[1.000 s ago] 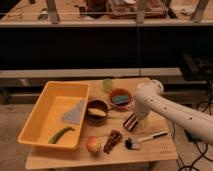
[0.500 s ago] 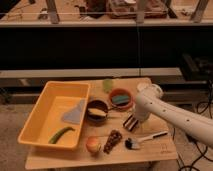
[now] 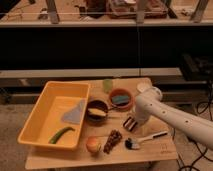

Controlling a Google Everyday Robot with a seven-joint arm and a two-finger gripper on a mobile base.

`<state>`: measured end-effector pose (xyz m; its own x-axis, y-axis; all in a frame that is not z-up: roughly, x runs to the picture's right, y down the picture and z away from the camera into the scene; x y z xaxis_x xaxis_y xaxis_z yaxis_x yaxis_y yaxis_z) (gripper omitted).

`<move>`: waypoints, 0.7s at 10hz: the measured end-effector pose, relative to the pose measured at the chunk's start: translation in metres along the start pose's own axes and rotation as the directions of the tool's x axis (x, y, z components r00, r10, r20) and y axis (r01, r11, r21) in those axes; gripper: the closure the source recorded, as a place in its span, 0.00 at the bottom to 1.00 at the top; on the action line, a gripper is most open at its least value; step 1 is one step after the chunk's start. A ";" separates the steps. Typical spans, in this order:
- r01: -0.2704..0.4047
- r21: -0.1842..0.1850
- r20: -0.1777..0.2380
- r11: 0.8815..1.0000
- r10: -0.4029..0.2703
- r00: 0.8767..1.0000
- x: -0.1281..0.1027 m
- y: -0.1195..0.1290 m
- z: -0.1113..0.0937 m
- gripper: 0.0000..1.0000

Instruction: Place eraser in table surface

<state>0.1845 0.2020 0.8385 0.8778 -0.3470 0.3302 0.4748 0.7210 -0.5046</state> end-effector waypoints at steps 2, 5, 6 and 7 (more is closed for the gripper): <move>-0.014 -0.012 0.007 1.000 0.015 1.000 0.002 0.003 0.009 0.22; -0.034 -0.032 0.021 0.999 0.034 0.999 0.004 0.006 0.016 0.46; -0.041 -0.040 0.026 0.998 0.042 0.999 0.005 0.007 0.018 0.58; -0.046 -0.039 0.029 0.998 0.047 0.998 0.005 0.007 0.017 0.67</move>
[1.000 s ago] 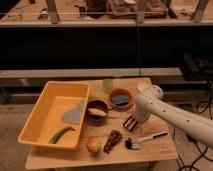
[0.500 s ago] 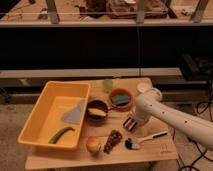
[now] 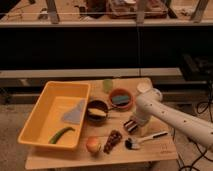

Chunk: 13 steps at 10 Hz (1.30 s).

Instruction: Place eraser in table surface

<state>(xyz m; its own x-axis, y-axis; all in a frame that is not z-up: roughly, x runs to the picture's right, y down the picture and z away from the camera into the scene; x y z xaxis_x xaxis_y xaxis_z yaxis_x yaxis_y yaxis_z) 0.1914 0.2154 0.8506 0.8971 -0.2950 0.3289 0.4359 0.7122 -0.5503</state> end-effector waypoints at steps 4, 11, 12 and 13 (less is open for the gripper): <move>-0.004 -0.002 -0.001 1.000 0.004 1.000 0.002 0.003 -0.004 1.00; -0.062 0.102 0.000 0.993 0.063 0.998 0.016 -0.025 -0.080 1.00; -0.081 0.119 0.004 0.990 0.081 0.997 0.021 -0.029 -0.105 1.00; -0.108 0.150 0.011 0.983 0.108 0.994 0.027 -0.035 -0.133 1.00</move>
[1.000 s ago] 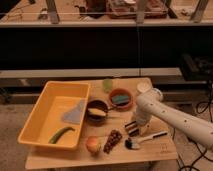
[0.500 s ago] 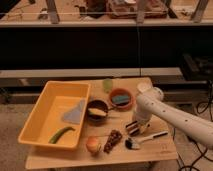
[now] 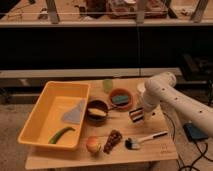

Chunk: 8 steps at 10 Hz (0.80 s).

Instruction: Place eraser in table surface

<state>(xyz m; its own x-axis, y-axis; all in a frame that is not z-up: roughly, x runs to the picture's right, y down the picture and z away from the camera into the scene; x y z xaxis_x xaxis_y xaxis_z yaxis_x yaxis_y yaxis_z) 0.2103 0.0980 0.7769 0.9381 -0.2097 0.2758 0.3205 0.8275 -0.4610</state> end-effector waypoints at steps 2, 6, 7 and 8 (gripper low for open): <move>-0.042 0.055 0.005 0.998 0.041 0.999 0.009 -0.014 -0.031 1.00; -0.093 0.151 0.016 0.984 0.092 0.996 0.016 -0.028 -0.070 1.00; -0.089 0.148 0.020 0.985 0.087 0.996 0.012 -0.031 -0.068 1.00; -0.086 0.139 0.025 0.987 0.084 0.996 0.010 -0.031 -0.060 1.00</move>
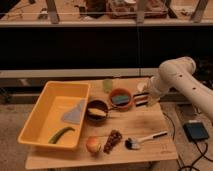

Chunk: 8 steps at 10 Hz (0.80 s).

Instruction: Place eraser in table surface

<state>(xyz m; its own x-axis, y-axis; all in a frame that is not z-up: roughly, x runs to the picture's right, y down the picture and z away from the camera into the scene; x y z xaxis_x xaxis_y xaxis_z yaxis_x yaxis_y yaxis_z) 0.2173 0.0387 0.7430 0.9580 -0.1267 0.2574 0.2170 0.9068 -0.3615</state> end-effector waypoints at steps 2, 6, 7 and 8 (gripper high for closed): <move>0.010 -0.031 0.013 0.999 -0.009 1.000 -0.007 0.005 0.033 1.00; 0.002 -0.118 0.031 0.993 0.001 1.000 -0.005 0.034 0.108 1.00; 0.000 -0.138 0.032 0.990 0.004 0.999 -0.004 0.039 0.117 1.00; -0.004 -0.163 0.034 0.987 0.010 0.999 -0.003 0.045 0.126 1.00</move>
<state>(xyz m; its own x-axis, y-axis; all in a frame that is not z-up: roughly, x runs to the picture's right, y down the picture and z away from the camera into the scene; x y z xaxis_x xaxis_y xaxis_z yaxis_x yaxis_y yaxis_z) 0.2002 0.1306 0.8391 0.9531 -0.1041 0.2842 0.2408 0.8297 -0.5037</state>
